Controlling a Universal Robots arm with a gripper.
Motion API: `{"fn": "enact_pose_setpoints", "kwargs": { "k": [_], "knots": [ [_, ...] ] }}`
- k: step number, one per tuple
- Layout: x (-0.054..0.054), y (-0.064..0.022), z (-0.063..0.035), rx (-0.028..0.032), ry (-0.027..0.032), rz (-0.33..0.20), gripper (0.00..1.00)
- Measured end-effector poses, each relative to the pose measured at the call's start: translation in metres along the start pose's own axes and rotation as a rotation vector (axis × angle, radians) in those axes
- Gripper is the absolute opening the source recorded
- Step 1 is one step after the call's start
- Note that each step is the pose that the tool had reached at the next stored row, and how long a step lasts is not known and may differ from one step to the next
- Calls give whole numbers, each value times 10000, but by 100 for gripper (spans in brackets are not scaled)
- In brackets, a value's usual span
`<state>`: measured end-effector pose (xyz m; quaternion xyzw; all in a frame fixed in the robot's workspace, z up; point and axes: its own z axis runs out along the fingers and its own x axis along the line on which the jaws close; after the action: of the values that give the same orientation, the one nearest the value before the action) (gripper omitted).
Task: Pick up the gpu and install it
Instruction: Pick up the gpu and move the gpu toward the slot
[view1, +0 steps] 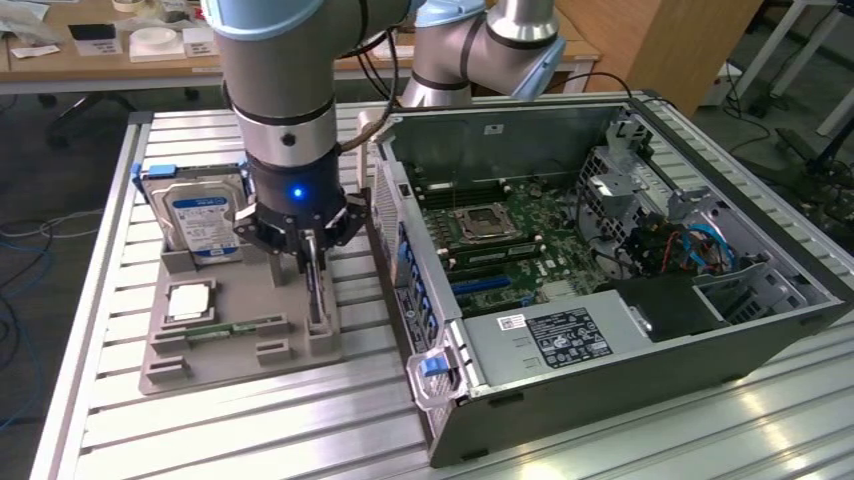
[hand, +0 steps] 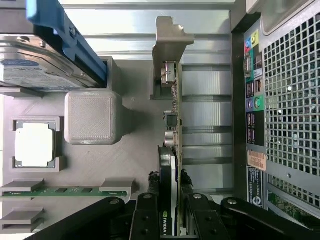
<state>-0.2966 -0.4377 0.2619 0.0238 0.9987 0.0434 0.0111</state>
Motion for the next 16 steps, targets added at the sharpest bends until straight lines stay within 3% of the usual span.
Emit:
{"fn": "enact_pose_setpoints", "kwargs": {
  "k": [16],
  "knots": [
    [-11, 34, -382, 0, 0, 0, 26]
  ]
}}
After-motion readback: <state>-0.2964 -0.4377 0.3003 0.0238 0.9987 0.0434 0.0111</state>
